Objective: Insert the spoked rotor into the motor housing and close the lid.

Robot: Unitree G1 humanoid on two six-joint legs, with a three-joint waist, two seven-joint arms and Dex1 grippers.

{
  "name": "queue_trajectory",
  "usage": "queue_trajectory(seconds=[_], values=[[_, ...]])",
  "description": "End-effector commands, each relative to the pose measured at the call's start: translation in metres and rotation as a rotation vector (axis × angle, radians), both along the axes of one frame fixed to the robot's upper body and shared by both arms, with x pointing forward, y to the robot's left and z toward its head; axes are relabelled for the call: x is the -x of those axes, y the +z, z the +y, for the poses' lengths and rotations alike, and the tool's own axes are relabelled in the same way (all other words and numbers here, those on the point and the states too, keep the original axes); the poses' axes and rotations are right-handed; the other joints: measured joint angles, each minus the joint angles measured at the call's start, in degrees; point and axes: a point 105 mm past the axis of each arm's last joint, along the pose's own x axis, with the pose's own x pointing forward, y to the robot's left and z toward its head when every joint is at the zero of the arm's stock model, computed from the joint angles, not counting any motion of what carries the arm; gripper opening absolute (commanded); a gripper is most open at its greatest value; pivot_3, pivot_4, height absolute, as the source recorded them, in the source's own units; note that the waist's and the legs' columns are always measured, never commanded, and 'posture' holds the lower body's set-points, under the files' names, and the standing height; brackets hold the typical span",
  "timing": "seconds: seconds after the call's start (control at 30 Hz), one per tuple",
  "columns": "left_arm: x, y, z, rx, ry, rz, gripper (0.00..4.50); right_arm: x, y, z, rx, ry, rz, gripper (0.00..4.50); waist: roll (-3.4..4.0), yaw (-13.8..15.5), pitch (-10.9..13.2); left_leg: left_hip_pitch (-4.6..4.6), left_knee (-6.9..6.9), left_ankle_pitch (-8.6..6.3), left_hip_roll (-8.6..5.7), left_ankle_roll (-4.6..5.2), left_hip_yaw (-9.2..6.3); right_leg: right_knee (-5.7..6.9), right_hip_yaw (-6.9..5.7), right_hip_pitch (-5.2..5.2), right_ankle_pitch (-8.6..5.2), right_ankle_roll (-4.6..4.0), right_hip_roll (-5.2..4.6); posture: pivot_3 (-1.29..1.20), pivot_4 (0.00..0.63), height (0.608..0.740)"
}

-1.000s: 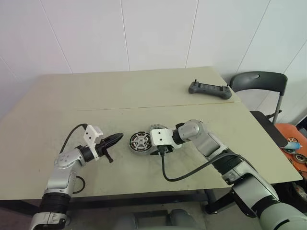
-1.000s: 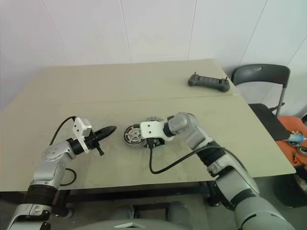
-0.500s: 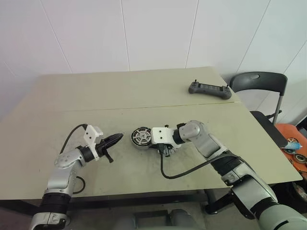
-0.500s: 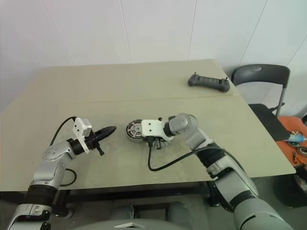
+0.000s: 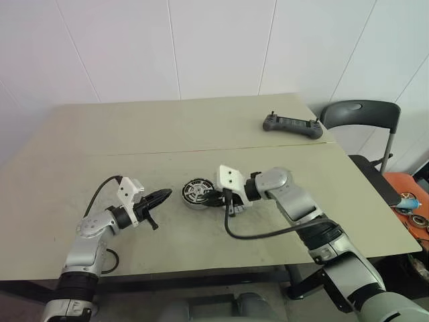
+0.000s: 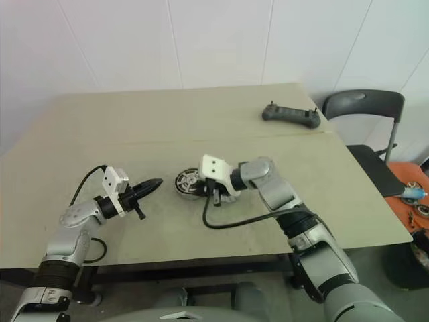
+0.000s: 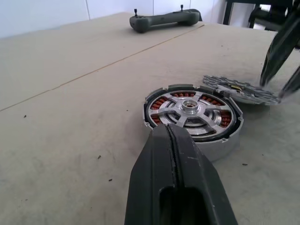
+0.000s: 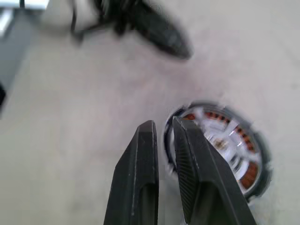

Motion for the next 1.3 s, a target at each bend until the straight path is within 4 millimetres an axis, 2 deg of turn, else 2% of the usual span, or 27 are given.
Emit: queue_trajectory(seconds=[0.03, 0.13, 0.23, 0.3, 0.43, 0.6, 0.8, 1.1, 1.3], values=[[0.000, 0.010, -0.002, 0.001, -0.005, -0.044, 0.00, -0.001, 0.012, -0.008, -0.112, -0.100, 0.077, 1.24, -0.01, 0.1, 0.0, 0.01, 0.00, 0.00, 0.00, 0.00, 0.01, 0.00, 0.00, 0.01, 0.00, 0.00, 0.00, 0.00, 0.000, 0.740], [0.001, 0.010, -0.004, 0.003, -0.010, -0.044, 0.00, 0.010, 0.001, -0.018, -0.167, -0.190, 0.280, 2.22, -0.06, 0.2, 0.0, -0.04, -0.01, 0.00, 0.00, 0.00, 0.00, -0.03, 0.00, -0.01, -0.01, -0.01, -0.02, 0.00, 0.000, 0.740], [0.001, 0.008, -0.006, 0.003, -0.012, -0.040, 0.00, 0.015, -0.021, -0.031, -0.200, -0.361, 0.549, 3.32, -0.05, 0.1, 0.0, -0.07, -0.01, 0.00, 0.01, 0.00, 0.03, -0.03, 0.04, -0.05, -0.01, -0.02, -0.02, 0.00, 0.000, 0.740], [0.001, 0.006, -0.007, 0.002, -0.013, -0.036, 0.00, 0.015, -0.027, -0.039, -0.252, -0.457, 0.715, 3.83, -0.05, 0.0, 0.0, -0.03, 0.00, 0.00, 0.02, 0.00, 0.07, 0.00, 0.09, -0.05, -0.01, -0.02, -0.01, 0.00, 0.000, 0.740], [0.001, 0.002, -0.008, -0.010, -0.017, -0.029, 0.00, 0.015, -0.022, -0.046, -0.372, -0.530, 0.958, 3.83, -0.05, 0.0, 0.0, 0.01, 0.02, 0.00, 0.03, 0.00, 0.12, 0.05, 0.13, -0.06, -0.01, -0.02, 0.02, 0.00, 0.000, 0.740], [0.003, -0.004, -0.013, -0.014, -0.028, -0.023, 0.00, 0.025, -0.018, -0.037, -0.475, -0.502, 1.176, 3.83, -0.04, -0.1, 0.0, -0.02, -0.05, 0.00, 0.03, 0.00, 0.14, 0.03, 0.13, -0.10, -0.01, -0.02, 0.03, 0.00, 0.000, 0.740], [0.003, -0.007, -0.014, -0.015, -0.023, -0.021, 0.00, 0.043, -0.019, -0.025, -0.479, -0.406, 1.243, 3.83, -0.03, -0.2, 0.0, -0.11, -0.05, -0.01, 0.03, 0.01, 0.17, -0.07, 0.14, -0.13, -0.02, 0.00, 0.02, 0.00, 0.000, 0.740], [0.005, -0.008, -0.013, -0.015, -0.016, -0.020, 0.00, 0.043, -0.038, -0.034, -0.396, -0.550, 1.270, 3.83, -0.03, -0.2, 0.0, -0.11, -0.06, -0.01, 0.05, 0.02, 0.22, -0.10, 0.19, -0.14, -0.02, 0.00, 0.03, 0.00, 0.000, 0.740], [0.006, -0.009, -0.015, -0.012, -0.018, -0.019, 0.00, 0.034, -0.053, -0.048, -0.390, -0.719, 1.273, 3.83, -0.03, -0.2, 0.0, -0.15, -0.05, -0.02, 0.06, 0.03, 0.23, -0.12, 0.19, -0.16, -0.02, 0.01, 0.03, 0.00, 0.000, 0.740]])
